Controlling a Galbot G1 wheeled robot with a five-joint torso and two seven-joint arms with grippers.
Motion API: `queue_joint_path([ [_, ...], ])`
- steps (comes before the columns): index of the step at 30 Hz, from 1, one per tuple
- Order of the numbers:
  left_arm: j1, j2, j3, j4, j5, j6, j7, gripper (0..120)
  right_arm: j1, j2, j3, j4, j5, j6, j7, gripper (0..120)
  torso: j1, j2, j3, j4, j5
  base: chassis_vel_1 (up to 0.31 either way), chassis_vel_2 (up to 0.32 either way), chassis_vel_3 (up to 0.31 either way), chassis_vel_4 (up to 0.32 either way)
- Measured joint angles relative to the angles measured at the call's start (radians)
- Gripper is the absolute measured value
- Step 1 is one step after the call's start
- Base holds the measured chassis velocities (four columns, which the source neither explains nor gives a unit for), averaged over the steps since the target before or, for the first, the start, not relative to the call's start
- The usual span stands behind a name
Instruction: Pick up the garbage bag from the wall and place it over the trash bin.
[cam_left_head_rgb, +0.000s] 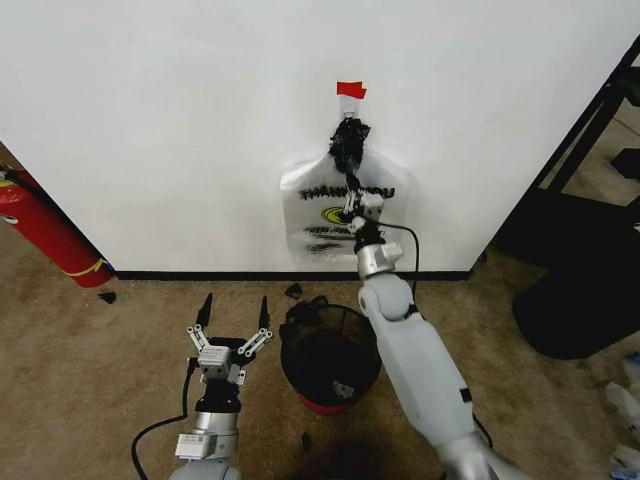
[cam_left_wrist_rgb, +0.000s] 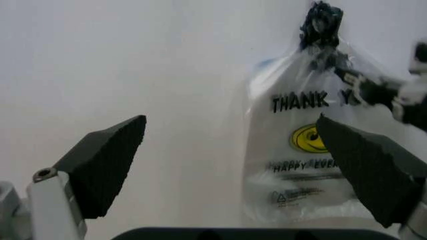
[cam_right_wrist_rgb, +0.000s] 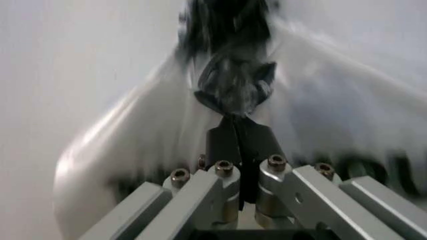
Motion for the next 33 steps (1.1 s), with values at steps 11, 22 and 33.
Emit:
queue_joint_path([
  [11,0.02,-0.012,0.008,-0.024,0.018,-0.008,0.003,100,-0.177,-0.021,0.026,0.05,-0.003,0.074,-0.048,0,0.0,0.0,0.0,0.0001,0.0,0.0,0.0,0.0,0.0],
  [22,0.042,-0.023,0.01,-0.05,0.03,-0.021,0.005,100,-0.294,-0.027,0.063,0.068,-0.021,0.14,-0.082,0,0.0,0.0,0.0,0.0001,0.0,0.0,0.0,0.0,0.0],
  [33,0.042,-0.03,0.007,-0.056,0.032,-0.024,0.005,100,-0.374,-0.052,0.162,0.078,-0.02,0.237,-0.342,0,0.0,0.0,0.0,0.0,0.0,0.0,0.0,0.0,0.0],
])
